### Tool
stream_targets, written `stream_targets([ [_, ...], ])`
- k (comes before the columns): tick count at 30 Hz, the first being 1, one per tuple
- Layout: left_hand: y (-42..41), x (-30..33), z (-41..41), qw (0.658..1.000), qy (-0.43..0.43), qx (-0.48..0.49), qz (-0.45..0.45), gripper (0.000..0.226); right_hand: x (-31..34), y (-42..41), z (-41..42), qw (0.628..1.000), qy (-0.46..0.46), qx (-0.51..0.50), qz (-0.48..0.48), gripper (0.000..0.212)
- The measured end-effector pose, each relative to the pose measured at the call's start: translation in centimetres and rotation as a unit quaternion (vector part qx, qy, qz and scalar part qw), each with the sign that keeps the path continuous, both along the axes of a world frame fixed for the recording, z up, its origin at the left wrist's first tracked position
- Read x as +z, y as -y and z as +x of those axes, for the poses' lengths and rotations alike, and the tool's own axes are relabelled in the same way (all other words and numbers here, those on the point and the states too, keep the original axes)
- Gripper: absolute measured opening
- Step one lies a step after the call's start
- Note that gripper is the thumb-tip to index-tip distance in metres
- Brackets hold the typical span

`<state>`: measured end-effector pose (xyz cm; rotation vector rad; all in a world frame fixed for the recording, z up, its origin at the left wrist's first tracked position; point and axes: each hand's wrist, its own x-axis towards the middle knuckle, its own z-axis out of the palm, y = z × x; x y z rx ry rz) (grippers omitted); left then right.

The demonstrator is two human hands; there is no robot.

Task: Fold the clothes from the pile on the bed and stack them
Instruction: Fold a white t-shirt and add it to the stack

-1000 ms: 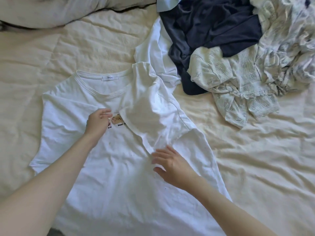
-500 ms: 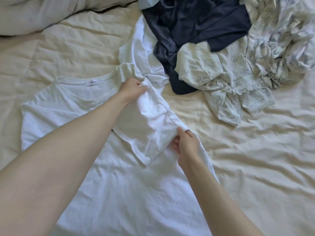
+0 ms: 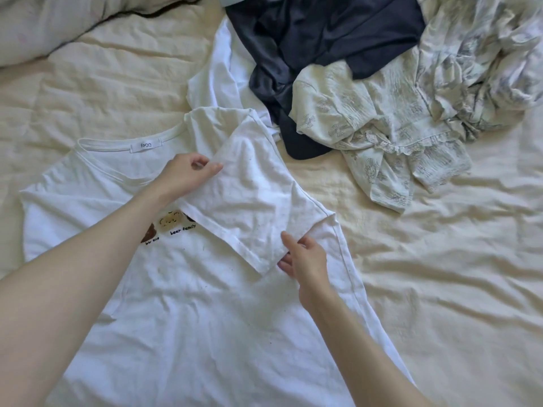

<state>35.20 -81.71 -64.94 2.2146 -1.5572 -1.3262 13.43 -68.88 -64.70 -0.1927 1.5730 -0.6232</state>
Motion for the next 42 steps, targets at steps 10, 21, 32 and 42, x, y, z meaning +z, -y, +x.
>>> stream_targets([
  [10,-3.5,-0.2,2.7,0.996,0.047,0.023,-0.068,0.018,0.6,-2.3,1.9,0.999,-0.004,0.023,0.027,0.007],
  [21,-9.2,-0.7,2.7,0.988,0.084,0.081,-0.104,0.037,0.9,-3.7,2.6,0.976,-0.177,0.123,0.015,0.006],
  [32,-27.0,-0.5,-0.2,0.959,0.225,-0.101,-0.14,0.046,0.7,-7.1,2.0,0.585,-0.402,0.64,-0.293,0.054],
  [42,-36.8,2.7,1.3,0.984,0.152,0.025,-0.087,0.036,1.8,-15.4,3.2,0.502,-0.391,0.736,-0.233,0.058],
])
